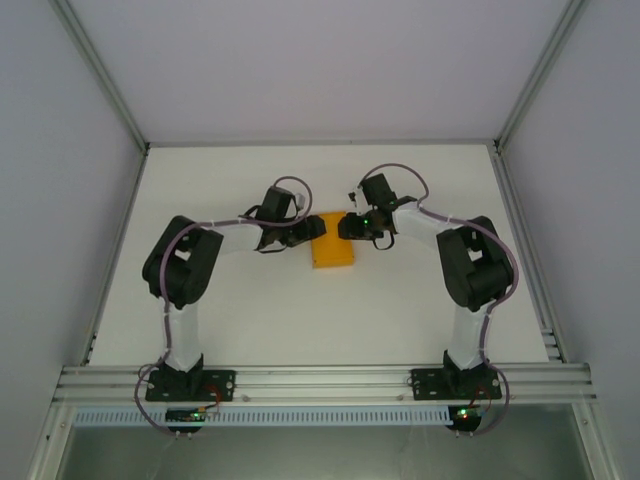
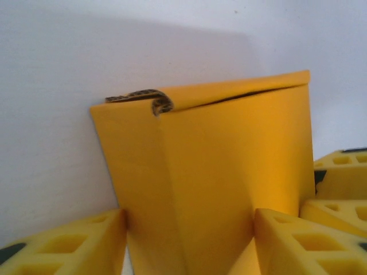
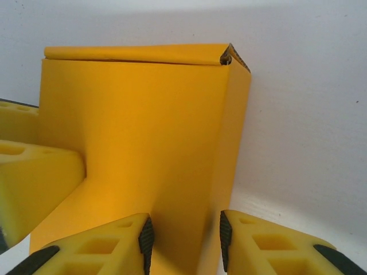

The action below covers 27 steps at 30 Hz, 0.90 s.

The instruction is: Assemble paper box

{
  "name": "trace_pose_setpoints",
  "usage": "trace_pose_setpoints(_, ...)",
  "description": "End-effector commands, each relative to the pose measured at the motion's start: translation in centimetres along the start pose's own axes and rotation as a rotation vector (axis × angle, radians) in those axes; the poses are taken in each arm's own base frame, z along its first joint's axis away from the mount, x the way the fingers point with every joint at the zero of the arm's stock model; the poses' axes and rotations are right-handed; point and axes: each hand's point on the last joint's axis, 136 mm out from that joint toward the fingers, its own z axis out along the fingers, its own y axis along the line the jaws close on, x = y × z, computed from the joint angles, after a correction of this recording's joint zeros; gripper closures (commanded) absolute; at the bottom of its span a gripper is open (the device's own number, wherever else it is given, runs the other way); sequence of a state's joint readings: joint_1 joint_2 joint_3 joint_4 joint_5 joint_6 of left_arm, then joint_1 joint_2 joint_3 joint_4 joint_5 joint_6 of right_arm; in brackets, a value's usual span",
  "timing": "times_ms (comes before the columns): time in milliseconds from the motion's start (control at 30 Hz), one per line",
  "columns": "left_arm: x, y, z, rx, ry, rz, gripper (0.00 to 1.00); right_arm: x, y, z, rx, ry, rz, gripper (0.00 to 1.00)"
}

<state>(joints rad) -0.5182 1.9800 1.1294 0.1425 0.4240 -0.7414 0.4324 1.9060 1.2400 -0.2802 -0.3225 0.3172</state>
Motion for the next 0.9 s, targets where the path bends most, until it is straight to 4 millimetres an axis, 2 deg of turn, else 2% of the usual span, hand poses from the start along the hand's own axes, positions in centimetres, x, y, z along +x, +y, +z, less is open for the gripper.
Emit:
trace_pose_setpoints(0,0.8,-0.8,1.7,0.061,0.043,-0.012,0.48,2.3,-1.3,1.9,0.016,0.087,0.006,0.63)
trace_pose_setpoints(100,1.5,-0.8,2.3,0.064,0.056,-0.02,0.6,2.4,-1.1,2.2,-0.003,0.092,0.004,0.64)
trace_pose_setpoints(233,2.7,-0.7,2.6,0.065,0.072,-0.039,0.89,2.3,-1.1,2.3,-0.014,0.089,0.0,0.65)
trace_pose_setpoints(300,3.1,-0.5,2.4,0.07,0.063,-0.056,1.0,2.3,-1.0,2.3,-0.019,0.089,-0.002,0.66)
trace_pose_setpoints(633,6.0,0.4,1.3,0.044,0.035,-0.087,1.0,1.9,0.0,1.6,-0.071,0.077,-0.064,0.66)
trace_pose_setpoints(867,6.1,1.3,0.2,-0.031,0.01,-0.067,0.63,1.6,0.0,0.8,-0.053,0.071,-0.089,0.62)
